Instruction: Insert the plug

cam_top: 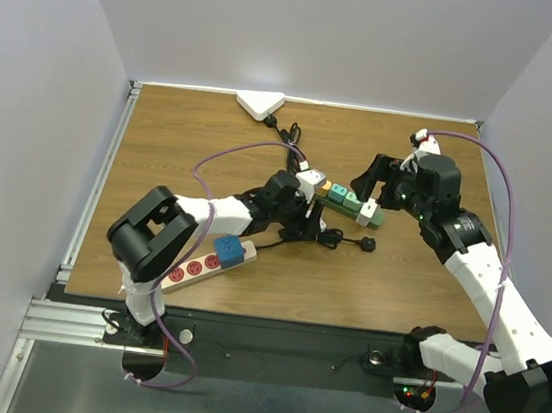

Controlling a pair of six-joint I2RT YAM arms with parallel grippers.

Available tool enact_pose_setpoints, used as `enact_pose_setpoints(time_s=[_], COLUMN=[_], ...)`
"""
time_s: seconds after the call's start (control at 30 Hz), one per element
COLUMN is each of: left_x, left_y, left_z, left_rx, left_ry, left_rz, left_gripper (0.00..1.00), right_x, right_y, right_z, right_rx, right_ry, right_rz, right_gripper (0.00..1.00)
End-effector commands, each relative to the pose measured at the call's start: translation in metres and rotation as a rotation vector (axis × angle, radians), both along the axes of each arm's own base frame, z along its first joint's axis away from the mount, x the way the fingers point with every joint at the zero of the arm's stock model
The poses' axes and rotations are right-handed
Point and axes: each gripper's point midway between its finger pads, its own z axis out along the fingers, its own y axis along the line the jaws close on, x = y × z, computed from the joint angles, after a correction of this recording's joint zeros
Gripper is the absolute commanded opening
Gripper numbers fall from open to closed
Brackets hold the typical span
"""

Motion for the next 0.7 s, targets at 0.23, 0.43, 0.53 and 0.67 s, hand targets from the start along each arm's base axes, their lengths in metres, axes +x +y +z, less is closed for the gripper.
enact_pose_setpoints(time_s=[0.23, 0.43, 0.53, 0.67], left_x=[-0.040, -0.052, -0.053, -0.055], left_y=[0.004, 0.005, 0.005, 0.005], left_z=[0.105, 0.124, 0.134, 0.136], left_rx=[-0.211, -0.232, -0.243, -0.231], left_ry=[-0.194, -0.214, -0.230, -0.229], left_rz=[-0.174, -0.232, -0.240, -0.248], left_gripper=[0.00, 0.00, 0.00, 0.00], right_x=[-0.017, -0.027, -0.032, -0.037], right_y=[0.021, 0.036, 0.047, 0.060], right_z=[-0.010, -0.014, -0.026, -0.037], right_rx=[0.019, 0.040, 0.033, -0.003], right_ry=[0.038, 0.053, 0.090, 0.107], right_rz=[0.175, 0.243, 0.273, 0.293], right_gripper=[0.88, 0.88, 0.87, 0.87])
